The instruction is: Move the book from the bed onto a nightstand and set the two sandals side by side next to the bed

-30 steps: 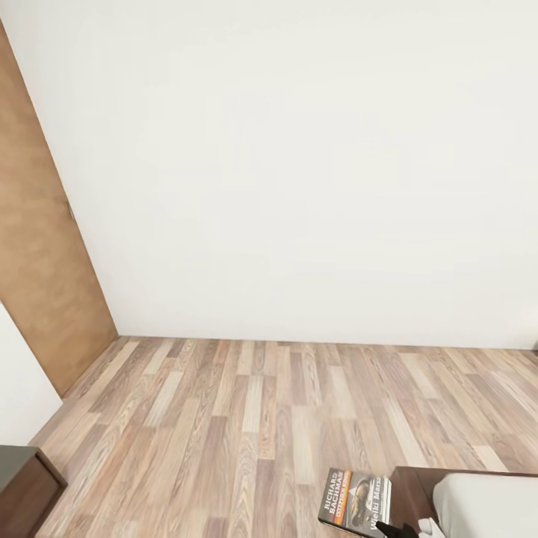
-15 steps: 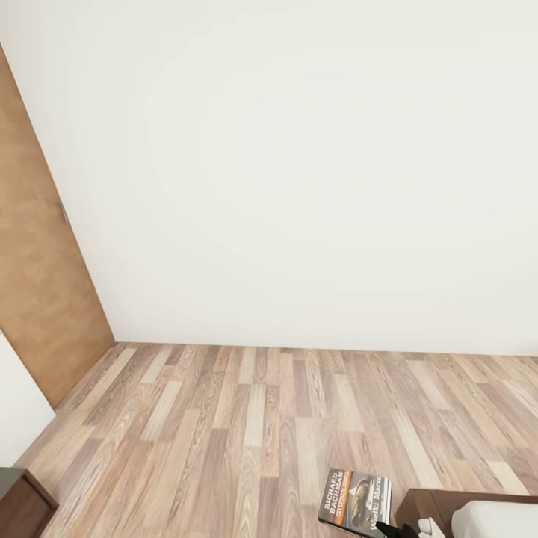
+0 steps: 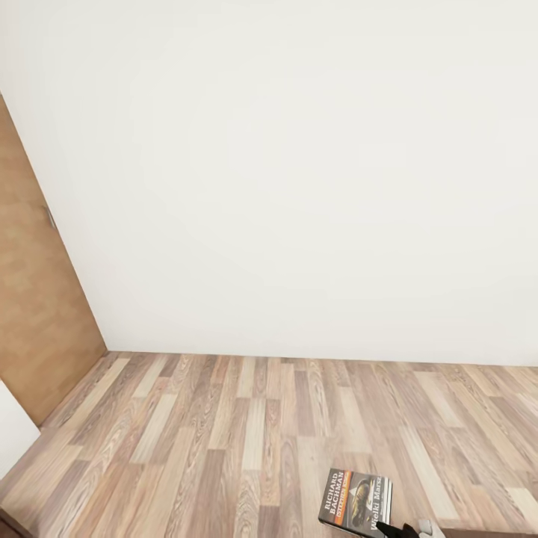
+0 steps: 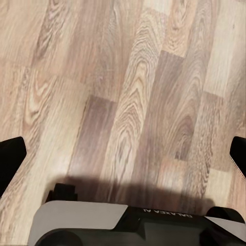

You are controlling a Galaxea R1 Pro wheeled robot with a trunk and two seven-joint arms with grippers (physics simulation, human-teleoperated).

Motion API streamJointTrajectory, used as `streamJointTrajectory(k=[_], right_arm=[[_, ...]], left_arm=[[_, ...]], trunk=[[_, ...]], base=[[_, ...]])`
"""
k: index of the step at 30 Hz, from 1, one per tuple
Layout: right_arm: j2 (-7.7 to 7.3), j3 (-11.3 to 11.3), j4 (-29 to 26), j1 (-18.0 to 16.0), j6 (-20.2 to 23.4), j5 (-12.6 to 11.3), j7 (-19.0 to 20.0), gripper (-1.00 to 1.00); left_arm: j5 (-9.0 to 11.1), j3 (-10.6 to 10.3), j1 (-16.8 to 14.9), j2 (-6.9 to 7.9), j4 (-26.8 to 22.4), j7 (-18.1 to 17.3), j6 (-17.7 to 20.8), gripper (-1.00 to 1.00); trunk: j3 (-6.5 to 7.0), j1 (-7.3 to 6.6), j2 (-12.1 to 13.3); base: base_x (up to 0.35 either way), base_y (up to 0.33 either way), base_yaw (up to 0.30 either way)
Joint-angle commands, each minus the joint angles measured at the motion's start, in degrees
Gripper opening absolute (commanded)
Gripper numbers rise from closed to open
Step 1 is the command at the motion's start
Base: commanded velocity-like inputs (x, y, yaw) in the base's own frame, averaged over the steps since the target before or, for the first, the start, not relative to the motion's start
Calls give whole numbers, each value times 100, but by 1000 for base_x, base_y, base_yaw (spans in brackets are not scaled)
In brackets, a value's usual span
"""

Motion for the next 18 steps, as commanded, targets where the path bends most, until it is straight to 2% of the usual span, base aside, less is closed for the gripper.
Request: streamJointTrajectory(k=[1,18], right_arm=[[1,20,16,-10,49,-65,26,-100],[0,20,130,-10,49,-65,19,-100]], left_arm=[[60,-47,-7,3,8,-18,-19,100],[60,-47,-11,3,8,-18,-17,100]], trunk=[[-7,4,-5],[-7,4,-5]], base=[[321,0,0],[321,0,-4]])
